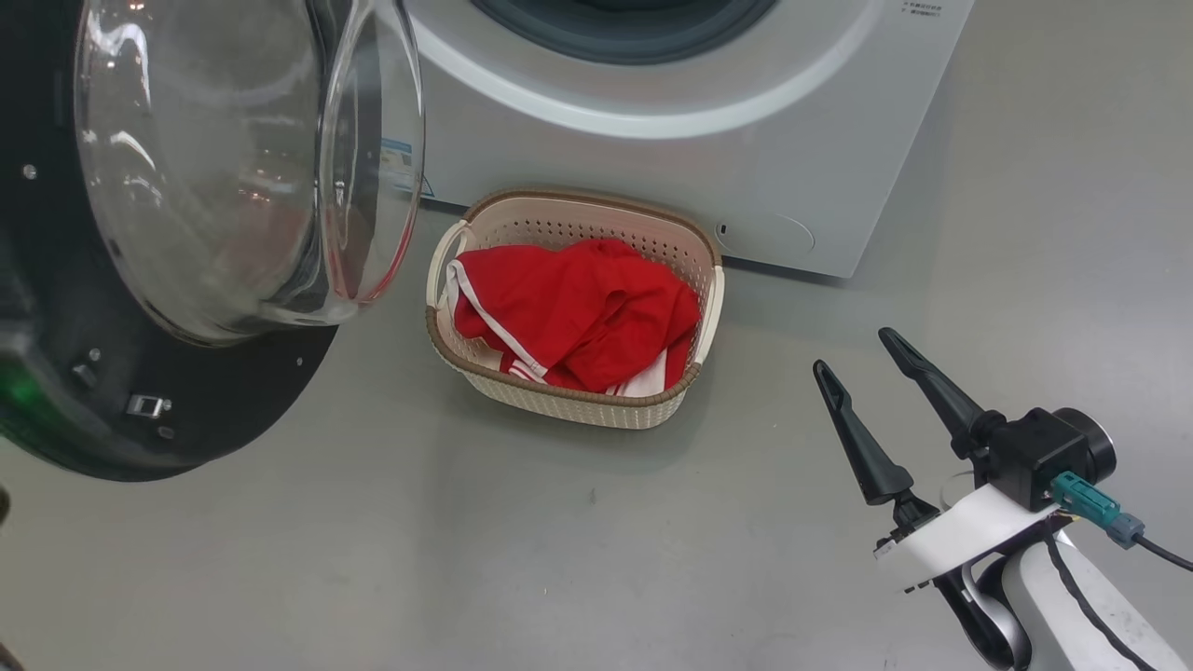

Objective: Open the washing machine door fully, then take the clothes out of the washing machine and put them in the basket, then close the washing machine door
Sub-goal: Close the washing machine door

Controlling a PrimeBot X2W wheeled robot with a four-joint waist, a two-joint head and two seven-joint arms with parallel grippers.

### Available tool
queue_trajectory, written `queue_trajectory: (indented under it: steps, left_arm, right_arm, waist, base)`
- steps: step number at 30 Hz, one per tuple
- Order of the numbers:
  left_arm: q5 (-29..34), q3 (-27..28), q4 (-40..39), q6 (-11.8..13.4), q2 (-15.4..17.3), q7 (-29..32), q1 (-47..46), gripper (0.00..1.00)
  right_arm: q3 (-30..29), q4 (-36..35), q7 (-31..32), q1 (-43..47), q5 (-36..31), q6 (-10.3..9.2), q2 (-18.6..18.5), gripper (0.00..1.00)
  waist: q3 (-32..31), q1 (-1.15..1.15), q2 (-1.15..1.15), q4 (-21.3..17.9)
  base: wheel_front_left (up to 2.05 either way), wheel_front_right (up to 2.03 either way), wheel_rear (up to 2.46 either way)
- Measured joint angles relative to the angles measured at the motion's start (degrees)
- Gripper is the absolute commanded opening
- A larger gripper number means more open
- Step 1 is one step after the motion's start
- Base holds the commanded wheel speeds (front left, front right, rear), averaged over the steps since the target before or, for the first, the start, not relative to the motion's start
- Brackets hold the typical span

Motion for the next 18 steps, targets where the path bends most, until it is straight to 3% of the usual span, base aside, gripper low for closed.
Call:
queue_trajectory:
  steps: [18]
  left_arm:
    - [-3.5, -2.9, -6.1, -2.1, -8.1, 9.5, 4.5, 0.00]
  right_arm:
    - [0.8, 1.2, 0.0, 1.1, 0.0, 0.00, 1.0, 1.00]
  waist:
    - [-2.2, 0.00, 0.00, -0.3]
  base:
    - [0.00, 0.00, 0.00]
